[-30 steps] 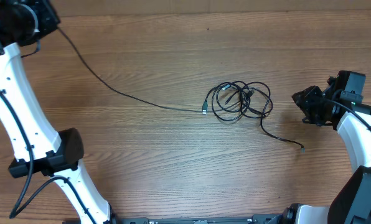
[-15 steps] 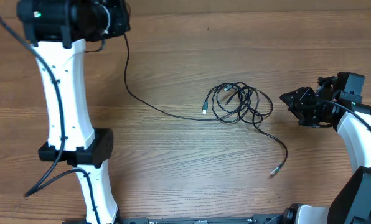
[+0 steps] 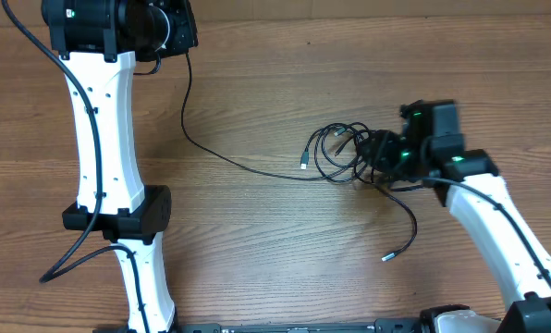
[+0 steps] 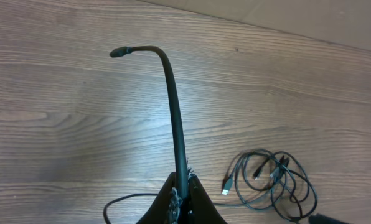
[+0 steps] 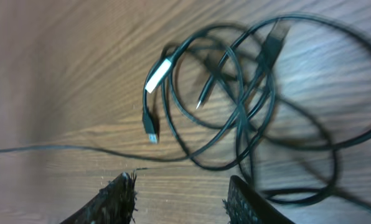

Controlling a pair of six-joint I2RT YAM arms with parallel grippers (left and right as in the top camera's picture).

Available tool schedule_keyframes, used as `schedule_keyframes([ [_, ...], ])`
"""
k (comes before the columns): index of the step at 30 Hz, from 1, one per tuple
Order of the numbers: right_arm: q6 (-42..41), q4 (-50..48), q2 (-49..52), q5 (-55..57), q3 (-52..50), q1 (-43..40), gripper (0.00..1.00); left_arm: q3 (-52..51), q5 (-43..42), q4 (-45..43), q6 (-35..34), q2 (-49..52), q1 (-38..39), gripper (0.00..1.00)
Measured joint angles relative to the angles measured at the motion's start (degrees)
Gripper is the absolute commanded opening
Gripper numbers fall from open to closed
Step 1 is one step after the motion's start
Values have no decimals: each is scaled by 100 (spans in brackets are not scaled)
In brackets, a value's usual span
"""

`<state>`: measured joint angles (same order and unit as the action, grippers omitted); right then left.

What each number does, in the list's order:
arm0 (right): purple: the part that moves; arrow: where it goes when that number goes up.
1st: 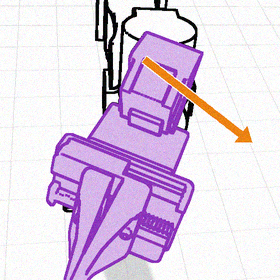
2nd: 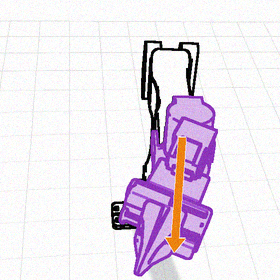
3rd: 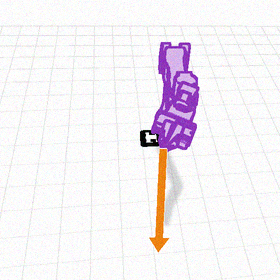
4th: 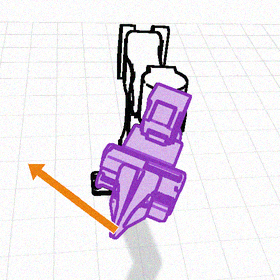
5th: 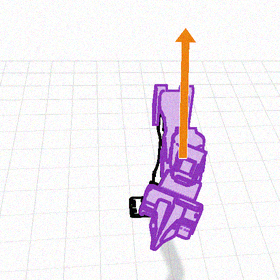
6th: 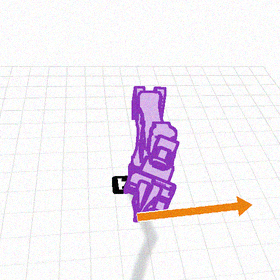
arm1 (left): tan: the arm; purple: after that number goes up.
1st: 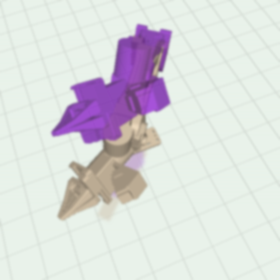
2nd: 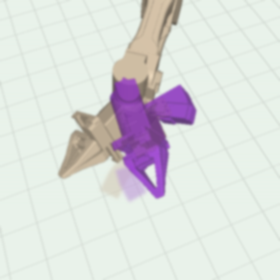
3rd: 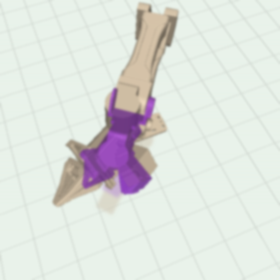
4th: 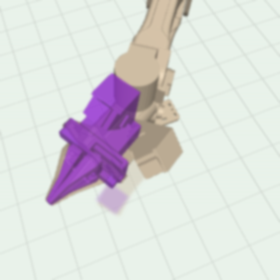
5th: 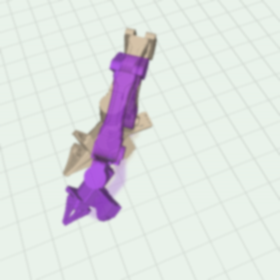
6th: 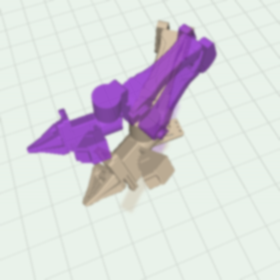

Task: Untangle cables

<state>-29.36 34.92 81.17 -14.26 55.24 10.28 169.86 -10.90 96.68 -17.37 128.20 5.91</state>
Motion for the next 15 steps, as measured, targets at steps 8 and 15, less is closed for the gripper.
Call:
schedule_keyframes([
  [8,-1187,-638,931,1193,7,831,42,2,50,0,0,13,0,5],
  [15,-1923,-999,1598,1322,7,887,41,2,48,0,0,13,0,4],
])
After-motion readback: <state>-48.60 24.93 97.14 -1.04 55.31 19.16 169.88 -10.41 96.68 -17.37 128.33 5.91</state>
